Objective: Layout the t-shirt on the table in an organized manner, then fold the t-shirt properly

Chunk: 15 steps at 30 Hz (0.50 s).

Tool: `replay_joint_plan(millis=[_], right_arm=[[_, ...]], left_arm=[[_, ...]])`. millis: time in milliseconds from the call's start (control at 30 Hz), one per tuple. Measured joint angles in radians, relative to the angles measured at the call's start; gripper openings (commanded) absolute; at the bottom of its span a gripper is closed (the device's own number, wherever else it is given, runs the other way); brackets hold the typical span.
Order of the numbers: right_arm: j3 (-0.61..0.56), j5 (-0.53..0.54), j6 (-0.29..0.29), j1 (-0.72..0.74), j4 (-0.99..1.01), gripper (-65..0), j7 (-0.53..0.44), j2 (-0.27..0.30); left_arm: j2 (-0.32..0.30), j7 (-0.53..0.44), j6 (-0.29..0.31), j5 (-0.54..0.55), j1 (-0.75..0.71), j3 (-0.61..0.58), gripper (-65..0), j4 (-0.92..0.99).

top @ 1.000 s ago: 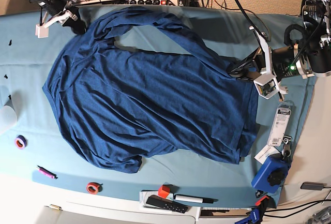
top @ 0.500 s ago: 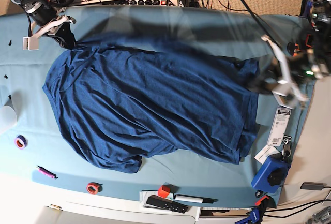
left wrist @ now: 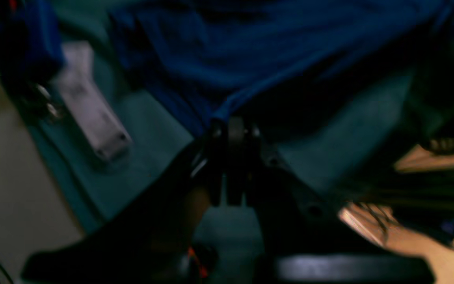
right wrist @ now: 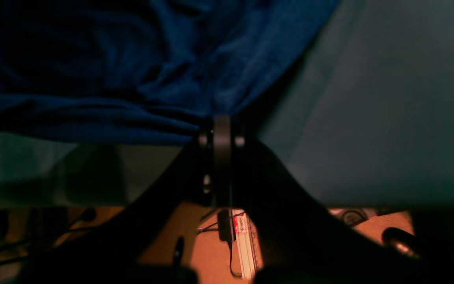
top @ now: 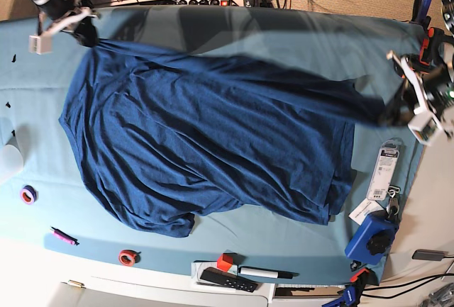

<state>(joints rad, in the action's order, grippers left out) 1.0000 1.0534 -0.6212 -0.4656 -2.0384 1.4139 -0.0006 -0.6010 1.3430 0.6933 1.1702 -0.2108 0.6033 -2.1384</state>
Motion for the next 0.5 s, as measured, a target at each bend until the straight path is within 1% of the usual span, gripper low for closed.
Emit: replay_joint_plan(millis=[67,100,167,300,500], right_arm=[[0.039,0.002,0.000,0.000,0.000,-65.0,0.000,0.000],[0.057,0.003,0.000,0.000,0.000,-65.0,0.000,0.000],[0.090,0.006,0.000,0.000,0.000,-65.0,0.000,0.000],[0.130,0.000,0.000,0.000,0.000,-65.0,0.000,0.003],[0.131,0.021,0.000,0.000,0.000,-65.0,0.000,0.003]], left_arm=[[0.000,0.066,0.005,0.000,-0.019,0.000,-65.0,0.000],[0.000,0.071,0.006,0.001,-0.027,0.000,-65.0,0.004],[-0.007,0.063,0.007,0.003,-0.047,0.000,-65.0,0.016],[-0.046,0.064,0.007,-0.004,-0.091,0.000,-65.0,0.061],[-0.047,0.064,0.007,0.005,-0.121,0.000,-65.0,0.117]])
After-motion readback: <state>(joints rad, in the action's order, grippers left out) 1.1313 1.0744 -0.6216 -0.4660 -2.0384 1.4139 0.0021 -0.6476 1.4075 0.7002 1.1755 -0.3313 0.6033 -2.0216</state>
